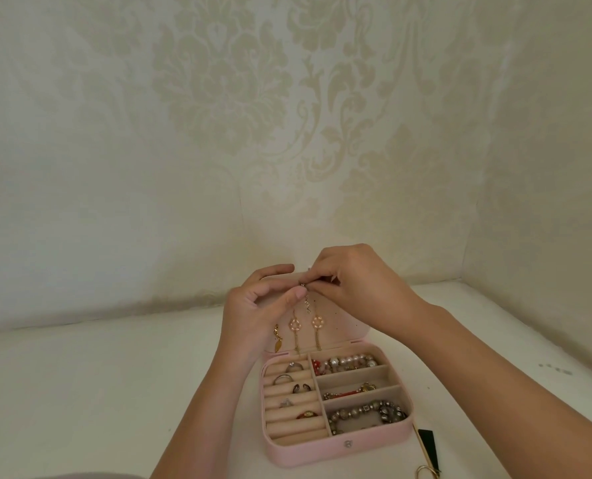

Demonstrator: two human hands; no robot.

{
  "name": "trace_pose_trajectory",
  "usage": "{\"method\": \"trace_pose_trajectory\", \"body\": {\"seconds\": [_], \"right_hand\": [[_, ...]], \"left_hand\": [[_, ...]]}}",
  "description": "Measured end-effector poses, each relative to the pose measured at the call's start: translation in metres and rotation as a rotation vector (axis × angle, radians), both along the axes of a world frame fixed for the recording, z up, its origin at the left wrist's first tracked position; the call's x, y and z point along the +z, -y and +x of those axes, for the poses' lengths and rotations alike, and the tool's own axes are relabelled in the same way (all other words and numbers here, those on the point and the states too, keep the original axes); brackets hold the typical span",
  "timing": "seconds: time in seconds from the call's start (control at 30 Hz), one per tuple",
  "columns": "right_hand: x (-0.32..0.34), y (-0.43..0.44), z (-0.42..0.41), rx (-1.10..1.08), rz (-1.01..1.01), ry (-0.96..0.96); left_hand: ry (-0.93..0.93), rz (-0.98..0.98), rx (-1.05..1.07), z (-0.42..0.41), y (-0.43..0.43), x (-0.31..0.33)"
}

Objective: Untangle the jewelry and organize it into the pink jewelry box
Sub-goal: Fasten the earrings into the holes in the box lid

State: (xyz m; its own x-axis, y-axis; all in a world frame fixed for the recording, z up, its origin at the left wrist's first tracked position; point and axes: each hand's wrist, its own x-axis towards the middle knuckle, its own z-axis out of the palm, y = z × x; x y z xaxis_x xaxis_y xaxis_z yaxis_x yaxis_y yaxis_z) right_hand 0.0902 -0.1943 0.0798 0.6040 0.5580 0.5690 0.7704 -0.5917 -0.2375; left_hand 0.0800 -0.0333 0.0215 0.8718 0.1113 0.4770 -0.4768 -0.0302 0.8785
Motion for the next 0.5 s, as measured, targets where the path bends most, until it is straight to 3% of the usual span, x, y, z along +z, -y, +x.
{"method": "trace_pose_trajectory", "body": {"seconds": [0.5], "right_hand": [[-0.0046,-0.0033,-0.0009,-0.003,0.223,-0.184]], "left_hand": [[-0.053,-0.085,-0.035,0.0003,-0.0024,0.0019]]}}
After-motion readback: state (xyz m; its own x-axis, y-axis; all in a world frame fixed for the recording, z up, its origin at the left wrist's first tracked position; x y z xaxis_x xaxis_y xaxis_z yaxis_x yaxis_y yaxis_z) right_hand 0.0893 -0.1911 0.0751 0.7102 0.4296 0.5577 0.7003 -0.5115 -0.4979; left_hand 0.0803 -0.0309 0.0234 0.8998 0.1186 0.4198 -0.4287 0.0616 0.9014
